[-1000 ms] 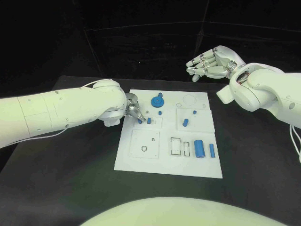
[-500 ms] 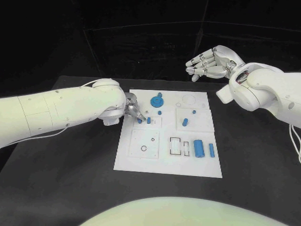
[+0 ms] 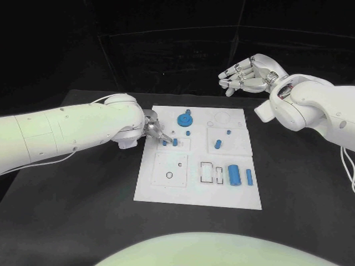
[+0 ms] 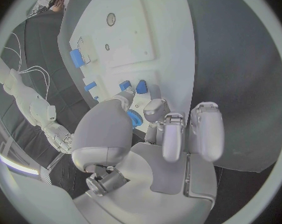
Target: Assemble the parts on the task board
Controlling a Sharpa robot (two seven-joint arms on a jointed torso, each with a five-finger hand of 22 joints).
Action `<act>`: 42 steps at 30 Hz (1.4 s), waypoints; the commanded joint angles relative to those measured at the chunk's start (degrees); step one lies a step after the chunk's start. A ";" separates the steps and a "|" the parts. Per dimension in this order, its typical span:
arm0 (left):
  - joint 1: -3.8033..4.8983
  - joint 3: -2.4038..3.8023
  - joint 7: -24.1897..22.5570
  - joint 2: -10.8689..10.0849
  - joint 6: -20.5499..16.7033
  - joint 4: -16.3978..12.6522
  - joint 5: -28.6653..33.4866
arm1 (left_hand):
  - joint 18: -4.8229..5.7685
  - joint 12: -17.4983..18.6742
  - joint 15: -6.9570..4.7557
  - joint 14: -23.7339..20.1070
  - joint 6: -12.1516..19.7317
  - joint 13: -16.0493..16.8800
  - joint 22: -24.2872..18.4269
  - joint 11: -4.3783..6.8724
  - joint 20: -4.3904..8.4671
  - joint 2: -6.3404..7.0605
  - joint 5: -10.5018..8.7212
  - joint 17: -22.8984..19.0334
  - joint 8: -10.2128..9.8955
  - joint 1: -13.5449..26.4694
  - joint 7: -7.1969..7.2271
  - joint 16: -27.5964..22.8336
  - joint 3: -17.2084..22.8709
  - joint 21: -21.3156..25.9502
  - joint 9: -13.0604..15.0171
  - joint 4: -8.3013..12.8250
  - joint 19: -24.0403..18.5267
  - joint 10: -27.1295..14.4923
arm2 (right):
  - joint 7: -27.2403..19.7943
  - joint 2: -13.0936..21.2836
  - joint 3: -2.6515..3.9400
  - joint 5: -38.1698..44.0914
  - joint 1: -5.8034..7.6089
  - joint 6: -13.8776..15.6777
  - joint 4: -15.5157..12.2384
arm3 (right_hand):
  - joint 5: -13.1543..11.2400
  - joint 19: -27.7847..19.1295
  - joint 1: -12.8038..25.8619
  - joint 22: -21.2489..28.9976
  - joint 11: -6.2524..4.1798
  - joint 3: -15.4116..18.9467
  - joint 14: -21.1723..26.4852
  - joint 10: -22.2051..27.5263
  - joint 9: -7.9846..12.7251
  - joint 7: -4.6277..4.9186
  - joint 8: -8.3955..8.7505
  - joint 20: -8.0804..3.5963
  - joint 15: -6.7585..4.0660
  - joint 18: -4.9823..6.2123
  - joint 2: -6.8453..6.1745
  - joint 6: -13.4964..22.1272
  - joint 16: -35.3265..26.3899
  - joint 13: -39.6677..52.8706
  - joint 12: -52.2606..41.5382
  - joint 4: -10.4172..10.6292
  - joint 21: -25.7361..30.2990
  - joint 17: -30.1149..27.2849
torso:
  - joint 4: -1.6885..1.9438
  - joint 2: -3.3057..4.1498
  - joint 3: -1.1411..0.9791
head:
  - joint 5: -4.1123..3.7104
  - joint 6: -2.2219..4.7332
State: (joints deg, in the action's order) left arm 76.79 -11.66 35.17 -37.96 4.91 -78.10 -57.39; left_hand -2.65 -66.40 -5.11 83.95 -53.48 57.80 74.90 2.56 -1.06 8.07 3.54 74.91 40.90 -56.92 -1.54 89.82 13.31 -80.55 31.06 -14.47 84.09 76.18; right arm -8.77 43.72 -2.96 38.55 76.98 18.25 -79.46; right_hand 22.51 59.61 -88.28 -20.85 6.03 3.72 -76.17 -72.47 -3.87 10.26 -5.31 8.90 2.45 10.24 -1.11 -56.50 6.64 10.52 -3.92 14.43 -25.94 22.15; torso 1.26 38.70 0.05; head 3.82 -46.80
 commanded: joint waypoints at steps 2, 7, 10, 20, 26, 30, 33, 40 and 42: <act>0.06 0.07 -1.78 -0.89 -3.51 -0.83 -0.22 | 0.00 -0.20 -0.50 6.05 -0.14 -0.22 5.21 -0.13 0.38 -1.15 -0.34 15.09 0.26 -0.44 0.15 0.18 -2.13 0.04 -0.16 -1.23 1.91 0.08 | -0.29 0.07 0.03 0.18 0.12 -0.03 -0.12 | 0.07 0.38 0.40 0.05 0.01 0.06 -0.33 0.33 -0.04 0.28 0.34 -0.14 0.18 0.14 0.06 0.31 -0.32 -0.05 0.20 0.27 0.23 -0.08 | 0.05 -0.01 -0.02 | -0.10 0.00; 0.12 0.14 -5.05 -1.85 -7.77 -1.56 1.17 | -0.28 0.77 -0.40 6.05 0.70 -1.55 4.20 -0.30 0.34 -2.38 -0.26 15.09 0.12 -0.54 -0.11 0.18 -4.67 1.14 -0.33 -2.18 1.49 -0.83 | -0.30 0.08 0.03 0.19 0.12 0.00 -0.07 | 0.07 0.38 0.40 0.05 0.01 0.06 -0.33 0.33 -0.04 0.28 0.34 -0.14 0.18 0.14 0.06 0.31 -0.32 -0.05 0.20 0.27 0.23 -0.08 | 0.05 -0.03 -0.04 | -0.16 0.11; 0.20 0.16 -8.81 -2.07 -11.29 -1.54 4.51 | -0.85 3.88 -0.03 6.05 2.70 -5.41 1.89 -0.92 0.05 -3.23 -0.27 15.09 -0.82 -0.94 -0.84 0.18 -6.67 3.58 -0.87 -2.19 0.44 -3.60 | -0.31 0.07 0.03 0.19 0.12 0.02 -0.02 | 0.07 0.38 0.40 0.05 0.01 0.06 -0.33 0.33 -0.04 0.28 0.34 -0.14 0.18 0.14 0.06 0.31 -0.32 -0.05 0.20 0.27 0.23 -0.08 | 0.05 -0.03 -0.06 | -0.17 0.15; 0.44 0.15 -26.08 -0.68 -18.09 0.29 12.97 | -7.03 20.92 5.35 -5.33 13.30 -22.33 -27.45 -6.94 -4.37 -5.03 -0.52 -5.12 -8.74 -12.98 -7.29 -16.71 -10.02 37.16 -7.22 0.39 -17.81 -25.10 | -0.27 0.01 0.03 0.19 0.12 -0.03 0.04 | 0.08 0.38 0.44 0.08 0.05 0.08 -0.29 0.39 -0.03 0.31 0.36 -0.12 0.21 0.13 0.01 0.36 -0.38 -0.08 0.21 0.30 0.29 -0.08 | 0.04 -0.02 -0.05 | -0.40 0.48; 0.38 0.10 -34.08 2.06 -18.07 3.03 6.25 | -7.87 28.35 6.93 -14.66 10.88 -29.90 -32.17 -8.47 -6.37 -5.37 -0.35 -18.23 -12.39 -22.22 -8.13 -28.06 -7.43 43.72 -11.79 3.71 -20.79 -29.15 | -0.29 -0.12 0.03 0.19 0.12 -0.10 0.06 | 0.10 0.38 0.46 0.10 0.05 0.07 -0.29 0.40 -0.03 0.32 0.37 -0.12 0.22 0.13 0.02 0.37 -0.40 -0.09 0.21 0.33 0.32 -0.09 | -0.07 0.06 0.01 | -0.69 0.77; 0.18 0.07 -36.80 4.26 -17.55 5.09 -2.90 | -8.04 32.05 6.87 -14.26 8.61 -35.23 -34.12 -8.39 -6.46 -4.35 -0.33 -20.61 -16.32 -24.10 -7.94 -28.16 -8.46 45.62 -15.71 4.50 -19.14 -28.63 | -0.29 -0.20 0.03 0.19 0.12 -0.15 0.05 | 0.10 0.38 0.46 0.10 0.05 0.07 -0.29 0.40 -0.03 0.32 0.37 -0.12 0.22 0.13 0.02 0.37 -0.40 -0.09 0.21 0.33 0.32 -0.09 | -0.08 0.06 0.00 | -0.91 0.91; -0.02 0.06 -38.39 5.84 -16.38 6.72 -9.76 | -7.89 34.72 6.65 -13.54 7.02 -38.57 -34.70 -8.44 -6.31 -4.59 -0.22 -21.33 -18.60 -27.17 -7.70 -27.43 -7.54 46.02 -17.78 6.30 -18.01 -28.69 | -0.32 -0.27 0.03 0.19 0.12 -0.23 0.06 | 0.12 0.38 0.42 0.11 0.04 0.04 -0.28 0.40 -0.03 0.31 0.37 -0.12 0.21 0.13 0.04 0.38 -0.42 -0.10 0.21 0.31 0.34 -0.09 | -0.07 0.08 0.00 | -1.06 1.03; -0.45 0.05 -39.74 8.21 -13.44 9.23 -19.43 | -7.87 39.69 6.65 -10.13 4.58 -44.52 -34.71 -8.66 -6.18 -3.68 -0.14 -19.22 -22.60 -28.92 -7.34 -23.46 -5.28 45.40 -20.91 8.25 -15.73 -27.80 | -0.32 -0.33 0.03 0.19 0.12 -0.30 0.04 | 0.12 0.38 0.42 0.11 0.04 0.04 -0.28 0.40 -0.03 0.31 0.37 -0.12 0.21 0.13 0.04 0.38 -0.42 -0.10 0.21 0.31 0.34 -0.09 | -0.06 0.04 -0.01 | -1.26 0.97; -0.60 0.05 -39.76 8.67 -12.73 9.85 -20.93 | -7.88 40.37 6.48 -7.58 3.84 -45.67 -34.28 -8.56 -6.03 -3.38 -0.20 -15.94 -23.39 -28.72 -7.18 -20.20 -4.99 44.51 -21.51 8.50 -14.40 -27.09 | -0.31 -0.35 0.03 0.19 0.12 -0.31 0.03 | 0.12 0.38 0.42 0.11 0.04 0.04 -0.28 0.40 -0.03 0.31 0.37 -0.12 0.21 0.13 0.04 0.38 -0.42 -0.10 0.21 0.31 0.34 -0.09 | -0.08 0.05 -0.01 | -1.25 0.96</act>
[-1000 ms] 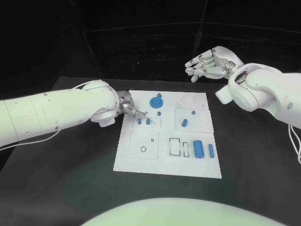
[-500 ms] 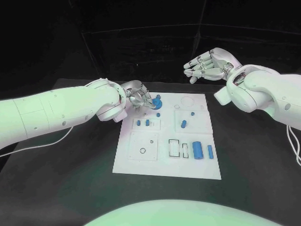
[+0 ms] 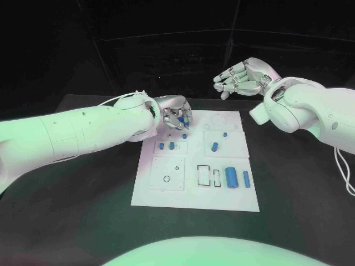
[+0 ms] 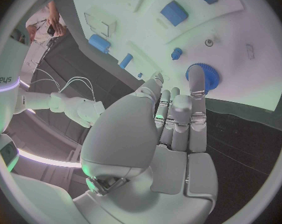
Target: Assemble the parts on the task board
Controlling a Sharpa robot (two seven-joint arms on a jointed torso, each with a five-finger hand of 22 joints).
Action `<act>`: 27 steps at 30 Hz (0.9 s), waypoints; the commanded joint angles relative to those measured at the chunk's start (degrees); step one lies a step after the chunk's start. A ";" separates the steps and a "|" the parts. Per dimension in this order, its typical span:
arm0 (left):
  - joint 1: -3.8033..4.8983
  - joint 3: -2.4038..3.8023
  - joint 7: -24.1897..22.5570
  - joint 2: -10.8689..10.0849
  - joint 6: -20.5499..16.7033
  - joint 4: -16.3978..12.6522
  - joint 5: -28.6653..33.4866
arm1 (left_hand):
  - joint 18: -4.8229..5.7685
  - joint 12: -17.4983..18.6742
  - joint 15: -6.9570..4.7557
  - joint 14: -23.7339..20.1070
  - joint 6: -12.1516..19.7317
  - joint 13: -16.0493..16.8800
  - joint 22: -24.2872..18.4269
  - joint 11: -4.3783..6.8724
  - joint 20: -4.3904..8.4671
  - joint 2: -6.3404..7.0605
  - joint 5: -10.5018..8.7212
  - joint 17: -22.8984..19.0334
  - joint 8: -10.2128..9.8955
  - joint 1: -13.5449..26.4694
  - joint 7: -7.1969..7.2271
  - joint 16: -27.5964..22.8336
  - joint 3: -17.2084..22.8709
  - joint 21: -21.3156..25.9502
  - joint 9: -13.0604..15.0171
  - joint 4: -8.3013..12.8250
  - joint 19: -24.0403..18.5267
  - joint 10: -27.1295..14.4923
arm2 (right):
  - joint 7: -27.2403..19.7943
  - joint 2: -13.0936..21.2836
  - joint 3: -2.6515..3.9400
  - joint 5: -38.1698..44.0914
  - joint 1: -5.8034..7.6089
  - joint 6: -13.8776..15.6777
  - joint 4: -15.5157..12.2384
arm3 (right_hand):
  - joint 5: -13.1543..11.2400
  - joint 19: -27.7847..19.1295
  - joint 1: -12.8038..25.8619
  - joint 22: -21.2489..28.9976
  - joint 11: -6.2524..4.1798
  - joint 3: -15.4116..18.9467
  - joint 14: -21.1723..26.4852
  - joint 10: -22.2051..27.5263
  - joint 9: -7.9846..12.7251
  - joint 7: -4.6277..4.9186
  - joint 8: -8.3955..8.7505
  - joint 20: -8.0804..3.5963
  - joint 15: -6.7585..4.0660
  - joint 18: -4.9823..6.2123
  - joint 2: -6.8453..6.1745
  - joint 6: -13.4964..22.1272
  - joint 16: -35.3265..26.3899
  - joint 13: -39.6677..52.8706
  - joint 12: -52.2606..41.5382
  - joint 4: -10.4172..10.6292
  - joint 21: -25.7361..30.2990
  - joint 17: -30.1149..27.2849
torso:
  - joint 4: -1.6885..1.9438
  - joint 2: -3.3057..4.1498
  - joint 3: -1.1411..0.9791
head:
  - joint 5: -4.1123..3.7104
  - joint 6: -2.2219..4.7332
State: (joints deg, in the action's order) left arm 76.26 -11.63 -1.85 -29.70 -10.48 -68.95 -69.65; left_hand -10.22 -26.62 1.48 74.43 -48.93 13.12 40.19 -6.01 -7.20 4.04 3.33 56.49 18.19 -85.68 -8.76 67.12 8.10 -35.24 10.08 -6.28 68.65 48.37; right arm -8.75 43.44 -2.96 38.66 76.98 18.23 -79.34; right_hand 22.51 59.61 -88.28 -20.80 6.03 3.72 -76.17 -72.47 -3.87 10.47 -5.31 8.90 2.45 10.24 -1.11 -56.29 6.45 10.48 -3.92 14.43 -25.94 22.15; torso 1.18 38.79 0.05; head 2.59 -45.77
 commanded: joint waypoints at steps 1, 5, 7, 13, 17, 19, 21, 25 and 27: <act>-0.17 0.02 -2.71 0.62 3.06 1.01 -9.36 | -0.04 0.98 -0.22 3.21 -1.14 -1.69 1.96 0.03 0.22 0.81 -0.01 4.31 -1.18 0.23 0.12 4.27 0.40 -2.68 -0.90 0.42 2.24 1.17 | -0.33 -0.09 0.03 0.09 0.12 -0.30 -0.09 | 0.12 0.38 0.42 0.07 0.04 0.04 -0.28 0.40 -0.04 0.11 0.37 -0.12 0.21 0.14 0.04 0.17 -0.22 -0.07 0.21 0.31 0.34 -0.09 | -0.01 -0.02 -0.01 | -0.02 -0.04; -0.46 0.03 -2.48 1.02 4.41 1.70 -11.36 | 2.23 2.09 -0.66 8.54 -2.66 -3.74 13.78 0.48 0.69 1.41 -0.03 12.77 -2.62 1.25 0.48 11.44 0.52 -16.34 -1.91 0.55 8.97 3.11 | -0.35 -0.16 0.03 0.09 0.12 -0.31 -0.10 | 0.12 0.38 0.42 0.07 0.04 0.04 -0.28 0.40 -0.04 0.11 0.37 -0.12 0.21 0.14 0.04 0.17 -0.22 -0.07 0.21 0.31 0.34 -0.09 | -0.01 0.00 0.05 | 0.00 0.01; -0.55 0.03 -2.35 1.13 4.91 1.90 -11.89 | 2.63 2.46 -0.79 9.29 -3.03 -4.27 15.89 0.58 0.81 1.60 -0.03 13.93 -3.02 1.62 0.58 12.45 0.37 -18.72 -2.17 0.52 10.03 3.55 | -0.35 -0.17 0.03 0.09 0.12 -0.32 -0.10 | 0.12 0.38 0.42 0.07 0.04 0.04 -0.28 0.40 -0.04 0.11 0.37 -0.12 0.21 0.14 0.04 0.17 -0.22 -0.07 0.21 0.31 0.34 -0.09 | 0.02 -0.03 0.05 | -0.11 -0.05; -0.84 0.04 -2.09 1.64 6.03 2.74 -12.70 | 3.08 3.25 -0.96 9.92 -3.83 -5.31 18.44 0.73 1.00 1.63 0.00 14.21 -3.81 1.97 0.59 13.12 0.29 -21.53 -2.63 0.62 11.22 4.55 | -0.39 -0.26 0.03 0.09 0.12 -0.30 -0.06 | 0.12 0.38 0.42 0.07 0.04 0.04 -0.28 0.40 -0.04 0.11 0.37 -0.12 0.21 0.14 0.04 0.17 -0.22 -0.07 0.21 0.31 0.34 -0.09 | 0.11 -0.06 -0.01 | -0.29 -0.13; -1.02 0.04 -2.08 2.07 6.40 3.36 -12.85 | 3.22 3.56 -1.04 10.15 -4.32 -5.71 19.31 0.83 1.11 1.52 0.00 14.21 -4.08 2.03 0.60 13.30 0.37 -22.48 -2.79 0.67 11.62 5.22 | -0.39 -0.31 0.03 0.09 0.12 -0.29 -0.05 | 0.12 0.38 0.42 0.07 0.04 0.04 -0.28 0.40 -0.04 0.11 0.37 -0.12 0.21 0.14 0.04 0.17 -0.22 -0.07 0.21 0.31 0.34 -0.09 | 0.12 -0.06 -0.01 | -0.33 -0.15; -1.12 0.04 -2.11 2.20 6.47 3.56 -12.88 | 3.27 3.68 -1.09 10.21 -4.55 -5.86 19.57 0.85 1.13 1.48 0.01 14.16 -4.14 2.05 0.62 13.33 0.41 -22.76 -2.83 0.68 11.73 5.43 | -0.39 -0.35 0.03 0.09 0.12 -0.29 -0.04 | 0.12 0.38 0.42 0.07 0.04 0.04 -0.28 0.40 -0.04 0.11 0.37 -0.12 0.21 0.14 0.04 0.17 -0.22 -0.07 0.21 0.31 0.34 -0.09 | 0.10 -0.07 -0.03 | -0.32 -0.14; -1.20 0.05 -2.11 2.31 6.45 3.72 -12.90 | 3.34 3.80 -1.12 10.27 -4.72 -5.99 19.89 0.87 1.15 1.42 0.01 14.16 -4.22 2.08 0.63 13.38 0.45 -23.09 -2.87 0.67 11.85 5.63 | -0.40 -0.36 0.03 0.09 0.12 -0.28 -0.03 | 0.12 0.38 0.42 0.07 0.04 0.04 -0.28 0.40 -0.04 0.11 0.37 -0.12 0.21 0.14 0.04 0.17 -0.22 -0.07 0.21 0.31 0.34 -0.09 | 0.08 -0.10 -0.01 | -0.36 -0.19; -1.30 0.05 -2.11 2.49 6.25 4.01 -12.92 | 3.46 4.04 -1.17 10.40 -5.07 -6.25 20.51 0.92 1.20 1.21 0.03 14.18 -4.37 1.99 0.65 13.48 0.67 -23.75 -2.96 0.72 12.08 6.05 | -0.40 -0.38 0.03 0.09 0.12 -0.25 -0.03 | 0.12 0.38 0.42 0.07 0.04 0.04 -0.28 0.40 -0.04 0.11 0.37 -0.12 0.21 0.14 0.04 0.17 -0.22 -0.07 0.21 0.31 0.34 -0.09 | 0.13 -0.06 -0.03 | -0.41 -0.16; -1.35 0.05 -2.22 2.64 6.01 4.21 -12.92 | 3.55 4.23 -1.23 10.51 -5.36 -6.46 21.03 0.98 1.26 1.02 0.03 14.23 -4.50 1.86 0.69 13.58 0.92 -24.29 -3.03 0.78 12.26 6.49 | -0.42 -0.43 0.03 0.09 0.12 -0.26 -0.01 | 0.12 0.38 0.42 0.07 0.04 0.04 -0.28 0.40 -0.04 0.11 0.37 -0.12 0.21 0.14 0.04 0.17 -0.22 -0.07 0.21 0.31 0.34 -0.09 | 0.11 -0.07 -0.04 | -0.39 -0.20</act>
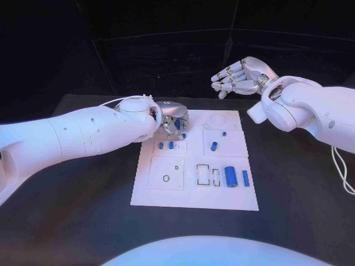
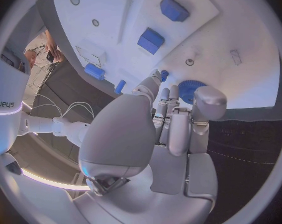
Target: Assemble the parts on the task board
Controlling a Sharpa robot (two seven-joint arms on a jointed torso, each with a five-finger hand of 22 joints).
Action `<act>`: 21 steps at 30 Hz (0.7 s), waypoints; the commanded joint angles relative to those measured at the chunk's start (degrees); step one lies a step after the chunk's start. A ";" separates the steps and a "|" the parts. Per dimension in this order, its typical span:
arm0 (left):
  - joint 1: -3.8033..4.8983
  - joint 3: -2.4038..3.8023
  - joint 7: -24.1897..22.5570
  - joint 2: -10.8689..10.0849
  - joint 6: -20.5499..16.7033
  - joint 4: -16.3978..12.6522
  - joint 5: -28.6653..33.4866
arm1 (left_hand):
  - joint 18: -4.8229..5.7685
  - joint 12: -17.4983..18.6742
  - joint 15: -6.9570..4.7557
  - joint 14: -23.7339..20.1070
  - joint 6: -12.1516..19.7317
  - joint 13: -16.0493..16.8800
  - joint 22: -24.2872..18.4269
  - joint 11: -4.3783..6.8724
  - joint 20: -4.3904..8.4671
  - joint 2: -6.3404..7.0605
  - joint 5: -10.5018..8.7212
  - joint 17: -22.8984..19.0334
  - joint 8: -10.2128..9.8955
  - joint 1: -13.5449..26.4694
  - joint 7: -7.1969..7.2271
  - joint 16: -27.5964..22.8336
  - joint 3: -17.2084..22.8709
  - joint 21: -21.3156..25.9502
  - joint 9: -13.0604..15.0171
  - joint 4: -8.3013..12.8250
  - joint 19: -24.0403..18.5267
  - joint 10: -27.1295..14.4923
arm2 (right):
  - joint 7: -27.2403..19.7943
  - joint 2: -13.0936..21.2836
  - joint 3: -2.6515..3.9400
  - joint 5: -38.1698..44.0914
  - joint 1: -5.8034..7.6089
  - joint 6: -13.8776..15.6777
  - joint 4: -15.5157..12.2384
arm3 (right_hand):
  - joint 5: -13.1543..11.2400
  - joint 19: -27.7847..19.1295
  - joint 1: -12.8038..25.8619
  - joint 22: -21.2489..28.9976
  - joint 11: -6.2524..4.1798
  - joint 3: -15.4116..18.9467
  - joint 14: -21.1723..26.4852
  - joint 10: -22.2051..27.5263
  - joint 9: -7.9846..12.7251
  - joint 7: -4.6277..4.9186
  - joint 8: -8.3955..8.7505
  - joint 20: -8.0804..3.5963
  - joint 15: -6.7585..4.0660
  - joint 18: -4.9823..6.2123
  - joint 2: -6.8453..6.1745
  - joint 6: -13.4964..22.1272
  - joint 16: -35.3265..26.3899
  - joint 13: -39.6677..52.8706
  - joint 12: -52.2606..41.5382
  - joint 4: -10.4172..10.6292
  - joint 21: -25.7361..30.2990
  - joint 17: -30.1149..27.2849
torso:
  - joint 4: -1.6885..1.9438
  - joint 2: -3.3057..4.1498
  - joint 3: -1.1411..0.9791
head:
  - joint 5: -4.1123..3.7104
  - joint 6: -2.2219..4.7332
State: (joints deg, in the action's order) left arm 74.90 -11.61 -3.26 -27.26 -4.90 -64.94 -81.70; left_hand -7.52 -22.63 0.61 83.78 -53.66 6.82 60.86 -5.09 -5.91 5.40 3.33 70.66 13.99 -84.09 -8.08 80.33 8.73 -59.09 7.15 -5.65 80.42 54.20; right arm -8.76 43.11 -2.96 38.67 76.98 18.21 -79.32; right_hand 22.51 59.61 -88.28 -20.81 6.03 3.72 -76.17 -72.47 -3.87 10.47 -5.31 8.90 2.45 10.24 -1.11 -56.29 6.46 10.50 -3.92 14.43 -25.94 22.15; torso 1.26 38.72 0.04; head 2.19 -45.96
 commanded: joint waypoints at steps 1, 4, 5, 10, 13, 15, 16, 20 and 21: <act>-0.02 0.04 -0.94 0.27 0.23 0.29 -0.88 | 0.88 0.37 -0.40 1.21 -0.79 -0.29 0.56 0.08 -0.01 -0.44 0.03 0.10 -0.37 0.16 0.03 0.43 0.47 -0.66 -0.14 0.21 0.56 0.89 | -0.41 -0.12 0.03 0.08 0.12 -0.24 -0.03 | 0.12 0.38 0.42 0.08 0.04 0.04 -0.28 0.40 -0.04 0.11 0.37 -0.12 0.21 0.13 0.04 0.17 -0.24 -0.08 0.21 0.31 0.34 -0.09 | 0.02 0.01 -0.01 | -0.01 -0.02; -0.14 0.04 -1.34 0.48 -0.11 0.48 -0.88 | 0.96 0.91 -0.67 1.37 -1.95 -0.79 1.16 0.36 0.17 -0.93 0.01 0.08 -0.46 -0.51 0.41 0.56 1.58 -1.25 -0.21 0.51 0.75 2.34 | -0.42 -0.19 0.03 0.08 0.12 -0.26 -0.01 | 0.17 0.40 0.30 0.12 0.03 -0.07 -0.30 0.41 -0.04 0.10 0.36 -0.12 0.20 0.14 0.09 0.18 -0.29 -0.11 0.20 0.27 0.41 -0.08 | 0.00 0.05 0.00 | -0.06 0.01; -0.20 0.04 -1.48 0.56 -0.16 0.55 -0.88 | 1.03 1.19 -0.79 1.43 -2.40 -1.01 1.51 0.50 0.25 -1.04 0.02 0.11 -0.49 -0.71 0.60 0.62 2.03 -1.61 -0.23 0.62 0.85 2.89 | -0.43 -0.21 0.03 0.08 0.12 -0.27 0.00 | 0.19 0.41 0.27 0.12 0.03 -0.09 -0.30 0.41 -0.04 0.10 0.36 -0.12 0.20 0.15 0.09 0.18 -0.30 -0.12 0.19 0.27 0.42 -0.08 | 0.01 0.04 0.00 | -0.06 0.00; -0.46 0.05 -1.77 0.94 -0.02 0.89 -0.88 | 1.20 2.63 -0.99 1.56 -3.39 -1.89 2.48 0.78 0.54 -0.81 0.06 0.00 -1.09 -0.75 0.90 0.74 3.38 -2.53 -0.50 0.80 1.08 4.44 | -0.42 -0.25 0.03 0.08 0.12 -0.28 0.01 | 0.19 0.41 0.27 0.12 0.03 -0.09 -0.30 0.41 -0.04 0.10 0.36 -0.12 0.20 0.15 0.09 0.18 -0.30 -0.12 0.19 0.27 0.42 -0.08 | -0.01 0.02 -0.02 | -0.08 -0.11; -0.58 0.05 -1.62 1.14 0.10 1.14 -0.88 | 1.26 3.34 -1.01 1.57 -3.70 -2.29 2.85 0.79 0.60 -0.58 0.05 -0.17 -1.45 -0.60 0.94 0.74 3.96 -2.85 -0.66 0.84 1.14 5.04 | -0.40 -0.24 0.03 0.08 0.12 -0.29 0.00 | 0.19 0.41 0.27 0.12 0.03 -0.09 -0.30 0.41 -0.04 0.10 0.36 -0.12 0.20 0.15 0.09 0.18 -0.30 -0.12 0.19 0.27 0.42 -0.08 | 0.04 0.00 -0.02 | -0.16 -0.23; -0.67 0.05 -1.43 1.25 0.27 1.33 -0.88 | 1.36 3.82 -1.08 1.61 -4.09 -2.54 3.26 0.81 0.61 -0.56 0.05 -0.24 -1.65 -0.39 0.91 0.77 4.45 -3.25 -0.73 0.79 1.24 5.57 | -0.38 -0.23 0.03 0.08 0.12 -0.29 -0.01 | 0.19 0.41 0.27 0.12 0.03 -0.09 -0.30 0.41 -0.04 0.10 0.36 -0.12 0.20 0.15 0.09 0.18 -0.30 -0.12 0.19 0.27 0.42 -0.08 | 0.07 -0.04 -0.04 | -0.21 -0.32; -0.70 0.05 -1.31 1.29 0.40 1.40 -0.88 | 1.36 3.82 -1.08 1.61 -4.09 -2.54 3.26 0.81 0.61 -0.56 0.05 -0.24 -1.65 -0.39 0.91 0.77 4.45 -3.25 -0.73 0.79 1.24 5.57 | -0.38 -0.23 0.03 0.08 0.12 -0.29 -0.01 | 0.19 0.41 0.27 0.12 0.03 -0.09 -0.30 0.41 -0.04 0.10 0.36 -0.12 0.20 0.15 0.09 0.18 -0.30 -0.12 0.19 0.27 0.42 -0.08 | 0.05 -0.04 -0.03 | -0.16 -0.34; -0.80 0.05 -0.87 1.47 1.06 1.74 -0.88 | 1.38 4.18 -1.06 1.63 -4.25 -2.70 3.51 0.84 0.65 -0.39 0.04 -0.28 -1.83 -0.29 0.89 0.80 4.75 -3.48 -0.81 0.83 1.31 5.84 | -0.36 -0.24 0.03 0.08 0.12 -0.28 -0.01 | 0.19 0.41 0.27 0.12 0.03 -0.09 -0.30 0.41 -0.04 0.10 0.36 -0.12 0.20 0.15 0.09 0.18 -0.30 -0.12 0.19 0.27 0.42 -0.08 | 0.06 -0.01 0.00 | -0.14 -0.31; -0.83 0.05 -0.80 1.51 1.16 1.81 -0.88 | 1.40 4.33 -1.06 1.64 -4.28 -2.75 3.59 0.83 0.66 -0.29 0.03 -0.32 -1.93 -0.24 0.86 0.80 4.85 -3.56 -0.85 0.85 1.33 5.92 | -0.36 -0.24 0.03 0.08 0.12 -0.28 -0.01 | 0.19 0.41 0.27 0.12 0.03 -0.09 -0.30 0.41 -0.04 0.10 0.36 -0.12 0.20 0.15 0.09 0.18 -0.30 -0.12 0.19 0.27 0.42 -0.08 | 0.04 -0.02 0.00 | -0.12 -0.31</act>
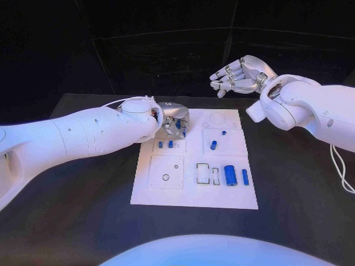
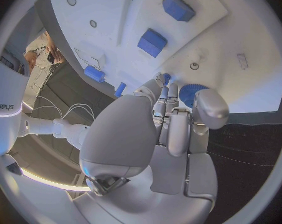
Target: Assemble the parts on the task board
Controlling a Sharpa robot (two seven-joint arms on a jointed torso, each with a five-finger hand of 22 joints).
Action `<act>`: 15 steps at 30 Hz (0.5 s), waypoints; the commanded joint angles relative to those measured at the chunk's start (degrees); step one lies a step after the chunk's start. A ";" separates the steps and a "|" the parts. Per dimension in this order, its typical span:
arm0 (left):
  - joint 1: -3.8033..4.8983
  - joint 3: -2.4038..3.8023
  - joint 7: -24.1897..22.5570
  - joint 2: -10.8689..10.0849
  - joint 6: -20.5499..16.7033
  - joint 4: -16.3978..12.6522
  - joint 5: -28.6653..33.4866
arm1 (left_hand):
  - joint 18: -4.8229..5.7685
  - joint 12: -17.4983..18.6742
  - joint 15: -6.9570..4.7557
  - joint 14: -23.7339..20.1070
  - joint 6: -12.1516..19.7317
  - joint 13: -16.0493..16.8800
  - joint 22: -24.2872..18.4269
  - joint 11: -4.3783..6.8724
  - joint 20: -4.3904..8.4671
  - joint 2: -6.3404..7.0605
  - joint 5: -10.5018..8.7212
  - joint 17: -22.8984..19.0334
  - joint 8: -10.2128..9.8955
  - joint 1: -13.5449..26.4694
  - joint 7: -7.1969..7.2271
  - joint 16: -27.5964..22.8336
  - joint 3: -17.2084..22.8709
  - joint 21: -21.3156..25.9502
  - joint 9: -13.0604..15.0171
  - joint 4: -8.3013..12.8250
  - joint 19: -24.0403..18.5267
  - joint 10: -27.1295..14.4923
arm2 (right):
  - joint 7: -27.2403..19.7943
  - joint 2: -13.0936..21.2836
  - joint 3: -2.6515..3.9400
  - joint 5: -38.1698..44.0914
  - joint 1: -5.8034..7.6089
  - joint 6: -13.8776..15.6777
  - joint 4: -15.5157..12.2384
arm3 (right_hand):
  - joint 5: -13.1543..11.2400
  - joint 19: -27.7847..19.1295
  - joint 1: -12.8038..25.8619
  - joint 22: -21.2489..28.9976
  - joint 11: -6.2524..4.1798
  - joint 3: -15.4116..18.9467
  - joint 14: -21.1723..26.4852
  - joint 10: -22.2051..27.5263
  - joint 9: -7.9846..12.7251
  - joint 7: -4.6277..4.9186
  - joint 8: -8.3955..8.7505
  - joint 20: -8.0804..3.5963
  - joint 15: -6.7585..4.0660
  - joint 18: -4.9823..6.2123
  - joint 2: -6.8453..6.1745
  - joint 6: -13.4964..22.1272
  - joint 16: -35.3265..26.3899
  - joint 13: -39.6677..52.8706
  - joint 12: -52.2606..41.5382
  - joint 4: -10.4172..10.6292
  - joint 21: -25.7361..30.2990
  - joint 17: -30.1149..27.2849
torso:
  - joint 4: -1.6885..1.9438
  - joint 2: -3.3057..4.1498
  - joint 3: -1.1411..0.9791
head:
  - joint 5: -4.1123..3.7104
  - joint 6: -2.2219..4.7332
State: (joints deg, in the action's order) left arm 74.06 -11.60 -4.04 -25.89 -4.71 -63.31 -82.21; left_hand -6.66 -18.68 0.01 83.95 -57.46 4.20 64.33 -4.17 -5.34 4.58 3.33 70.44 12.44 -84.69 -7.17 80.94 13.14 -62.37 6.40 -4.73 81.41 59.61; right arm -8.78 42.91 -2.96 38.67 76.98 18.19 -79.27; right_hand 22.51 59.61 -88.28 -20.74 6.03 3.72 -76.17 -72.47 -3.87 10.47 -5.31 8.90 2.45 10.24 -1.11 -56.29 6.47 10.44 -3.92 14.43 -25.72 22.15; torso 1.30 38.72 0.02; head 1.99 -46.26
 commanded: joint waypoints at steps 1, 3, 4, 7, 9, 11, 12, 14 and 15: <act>-0.02 0.04 0.06 0.20 1.06 0.26 -0.37 | 0.53 0.51 -0.43 1.47 -0.48 -0.18 0.15 -0.10 0.10 0.62 0.02 -0.16 -0.47 0.45 -0.08 0.17 0.49 -0.29 -0.14 -0.08 0.34 0.56 | -0.35 -0.05 0.03 0.08 0.12 -0.27 -0.06 | 0.18 0.41 0.27 0.06 0.03 -0.09 -0.30 0.41 -0.04 0.10 0.36 -0.12 0.20 0.15 0.09 0.18 -0.31 -0.06 0.20 0.27 0.20 -0.08 | 0.01 -0.02 0.01 | 0.08 -0.01; -0.09 0.04 0.19 0.33 1.19 0.42 -0.37 | 0.54 0.68 -0.42 1.46 -0.46 -0.23 0.20 -0.12 0.09 0.74 0.01 -0.25 -0.58 0.54 -0.12 0.15 0.55 -0.32 -0.18 -0.08 0.34 0.58 | -0.36 -0.06 0.03 0.08 0.12 -0.27 -0.06 | 0.18 0.41 0.27 0.06 0.03 -0.09 -0.30 0.41 -0.04 0.10 0.36 -0.12 0.20 0.15 0.09 0.18 -0.31 -0.06 0.20 0.27 0.20 -0.08 | -0.01 -0.03 0.01 | 0.09 -0.01; -0.13 0.04 0.24 0.41 1.18 0.51 -0.37 | 0.54 0.68 -0.42 1.46 -0.46 -0.23 0.20 -0.12 0.09 0.74 0.01 -0.25 -0.58 0.54 -0.12 0.15 0.55 -0.32 -0.18 -0.08 0.34 0.58 | -0.36 -0.06 0.03 0.08 0.12 -0.26 -0.06 | 0.18 0.41 0.27 0.06 0.03 -0.09 -0.30 0.41 -0.04 0.10 0.36 -0.12 0.20 0.15 0.09 0.18 -0.31 -0.06 0.20 0.27 0.20 -0.08 | -0.02 -0.03 0.01 | 0.07 -0.01; -0.23 0.04 0.35 0.63 1.28 0.77 -0.37 | 0.60 0.88 -0.42 1.45 -0.43 -0.29 0.39 -0.15 0.08 0.82 0.03 -0.31 -0.73 0.60 -0.16 0.14 0.68 -0.51 -0.25 -0.07 0.38 0.62 | -0.36 -0.08 0.03 0.08 0.12 -0.26 -0.06 | 0.18 0.41 0.27 0.06 0.03 -0.09 -0.30 0.41 -0.04 0.10 0.36 -0.12 0.20 0.15 0.09 0.18 -0.31 -0.06 0.20 0.27 0.20 -0.08 | -0.04 -0.01 0.02 | 0.06 0.03; -0.32 0.05 0.43 0.84 1.41 1.01 -0.37 | 0.60 1.08 -0.41 1.46 -0.48 -0.33 0.45 -0.16 0.06 0.76 0.05 -0.34 -0.86 0.54 -0.17 0.15 0.96 -0.55 -0.30 -0.01 0.38 0.73 | -0.36 -0.10 0.03 0.08 0.12 -0.26 -0.06 | 0.18 0.41 0.27 0.06 0.03 -0.09 -0.30 0.41 -0.04 0.10 0.36 -0.12 0.20 0.15 0.09 0.18 -0.31 -0.06 0.20 0.27 0.20 -0.08 | -0.05 0.00 0.01 | 0.07 0.03; -0.38 0.05 0.46 0.96 1.45 1.15 -0.37 | 0.61 1.17 -0.41 1.46 -0.51 -0.35 0.48 -0.16 0.06 0.73 0.05 -0.36 -0.91 0.52 -0.18 0.15 1.08 -0.57 -0.32 0.02 0.38 0.79 | -0.36 -0.10 0.03 0.08 0.12 -0.26 -0.06 | 0.18 0.41 0.27 0.06 0.03 -0.09 -0.30 0.41 -0.04 0.10 0.36 -0.12 0.20 0.15 0.09 0.18 -0.31 -0.06 0.20 0.27 0.20 -0.08 | -0.03 -0.01 0.01 | 0.04 -0.02; -0.46 0.05 0.51 1.10 1.50 1.33 -0.37 | 0.61 1.24 -0.41 1.46 -0.51 -0.36 0.51 -0.15 0.06 0.71 0.05 -0.36 -0.97 0.48 -0.19 0.16 1.20 -0.60 -0.34 0.05 0.38 0.84 | -0.36 -0.11 0.03 0.08 0.12 -0.25 -0.07 | 0.18 0.41 0.27 0.06 0.03 -0.09 -0.30 0.41 -0.04 0.10 0.36 -0.12 0.20 0.15 0.09 0.18 -0.31 -0.06 0.20 0.27 0.20 -0.08 | -0.03 -0.01 0.01 | 0.04 -0.05; -0.56 0.05 0.58 1.28 1.56 1.59 -0.38 | 0.61 1.34 -0.41 1.46 -0.54 -0.37 0.54 -0.15 0.06 0.68 0.06 -0.38 -1.04 0.46 -0.20 0.17 1.37 -0.61 -0.37 0.09 0.37 0.93 | -0.37 -0.12 0.03 0.08 0.12 -0.26 -0.07 | 0.18 0.41 0.27 0.06 0.03 -0.09 -0.30 0.41 -0.04 0.10 0.36 -0.12 0.20 0.15 0.09 0.18 -0.31 -0.06 0.20 0.27 0.20 -0.08 | -0.01 0.00 0.02 | 0.00 0.00; -0.62 0.05 0.63 1.38 1.55 1.74 -0.38 | 0.63 1.46 -0.42 1.46 -0.59 -0.38 0.62 -0.15 0.05 0.65 0.06 -0.39 -1.12 0.42 -0.22 0.18 1.57 -0.68 -0.40 0.13 0.38 1.04 | -0.37 -0.14 0.03 0.08 0.12 -0.26 -0.07 | 0.18 0.41 0.27 0.06 0.03 -0.09 -0.30 0.41 -0.04 0.10 0.36 -0.12 0.20 0.15 0.09 0.18 -0.31 -0.06 0.20 0.27 0.20 -0.08 | -0.01 0.00 0.01 | 0.00 0.00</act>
State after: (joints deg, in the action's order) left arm 73.60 -11.48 -3.81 -24.66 -4.04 -61.74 -82.26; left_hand -6.66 -17.53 0.01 83.95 -57.65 3.91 64.89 -4.30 -5.34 5.03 3.33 70.13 11.53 -84.25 -7.37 80.94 14.37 -62.71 6.05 -4.50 81.41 60.32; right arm -8.77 42.84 -2.96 38.67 76.98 18.19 -79.27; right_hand 22.51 59.61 -88.28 -20.75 6.03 3.72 -76.17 -72.47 -3.87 10.47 -5.31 8.90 2.45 10.24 -1.11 -56.30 6.47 10.45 -3.92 14.43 -25.72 22.15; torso 1.31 38.70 0.02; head 2.05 -46.26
